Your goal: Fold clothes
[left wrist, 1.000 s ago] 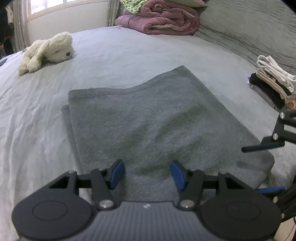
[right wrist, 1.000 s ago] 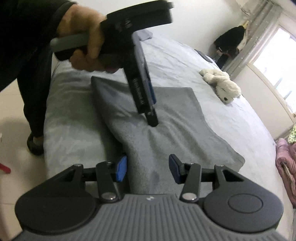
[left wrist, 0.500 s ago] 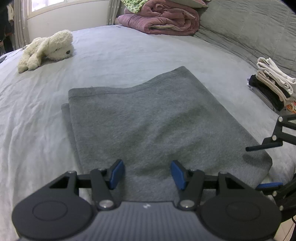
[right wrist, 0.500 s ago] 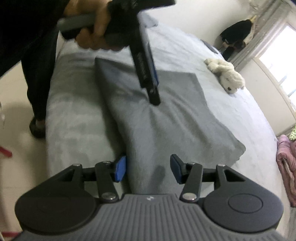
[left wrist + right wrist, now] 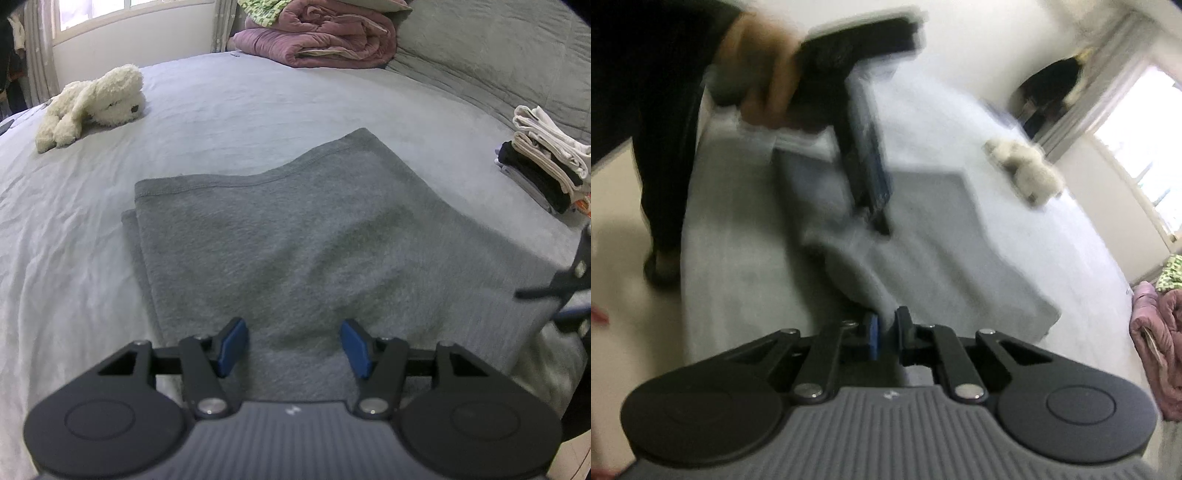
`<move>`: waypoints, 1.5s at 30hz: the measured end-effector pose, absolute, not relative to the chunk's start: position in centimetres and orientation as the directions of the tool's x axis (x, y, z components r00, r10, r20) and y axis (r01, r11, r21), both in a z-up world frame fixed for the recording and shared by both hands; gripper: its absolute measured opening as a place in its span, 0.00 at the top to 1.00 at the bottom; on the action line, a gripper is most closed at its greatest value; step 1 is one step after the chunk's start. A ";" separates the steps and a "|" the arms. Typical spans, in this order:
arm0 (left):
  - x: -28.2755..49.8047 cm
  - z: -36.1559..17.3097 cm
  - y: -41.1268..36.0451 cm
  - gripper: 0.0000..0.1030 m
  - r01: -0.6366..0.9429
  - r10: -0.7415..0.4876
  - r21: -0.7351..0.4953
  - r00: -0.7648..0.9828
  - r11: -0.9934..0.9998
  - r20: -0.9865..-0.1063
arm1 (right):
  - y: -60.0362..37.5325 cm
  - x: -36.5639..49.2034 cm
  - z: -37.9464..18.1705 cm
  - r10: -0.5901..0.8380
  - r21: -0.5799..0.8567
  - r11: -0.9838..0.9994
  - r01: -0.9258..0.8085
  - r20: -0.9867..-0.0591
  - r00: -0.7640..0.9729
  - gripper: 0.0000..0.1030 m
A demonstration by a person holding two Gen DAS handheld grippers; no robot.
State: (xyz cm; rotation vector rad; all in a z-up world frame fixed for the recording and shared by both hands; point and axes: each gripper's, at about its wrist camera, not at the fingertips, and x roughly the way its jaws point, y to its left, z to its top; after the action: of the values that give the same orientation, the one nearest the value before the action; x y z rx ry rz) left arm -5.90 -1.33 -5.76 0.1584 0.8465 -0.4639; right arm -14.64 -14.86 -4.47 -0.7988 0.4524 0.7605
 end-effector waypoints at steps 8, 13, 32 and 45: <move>-5.9 -5.7 -1.3 0.42 0.459 -0.331 -0.043 0.570 0.887 -0.752 | -14.7 -14.1 -6.9 0.327 -0.530 0.403 -0.747 -0.678 0.658 0.83; -5.9 -5.7 -1.2 0.42 0.452 -0.333 -0.052 0.568 0.891 -0.753 | -15.0 -13.5 -7.5 0.291 -0.548 0.401 -0.734 -0.683 0.670 0.73; -5.1 -3.6 -2.2 0.43 0.455 -0.372 -0.075 0.611 0.887 -0.699 | -14.5 -13.4 -6.3 0.323 -0.535 0.415 -0.736 -0.670 0.669 0.93; -2.2 -4.2 -8.7 0.88 0.491 -0.530 -0.287 0.478 0.822 -0.701 | -14.9 -13.4 -6.2 0.335 -0.501 0.458 -0.735 -0.668 0.664 0.93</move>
State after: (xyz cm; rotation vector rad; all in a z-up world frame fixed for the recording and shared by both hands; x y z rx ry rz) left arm -2.17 -8.66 -4.19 -0.0489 0.8732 -0.6235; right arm -13.44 -14.95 -6.20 -0.8637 0.5260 0.6971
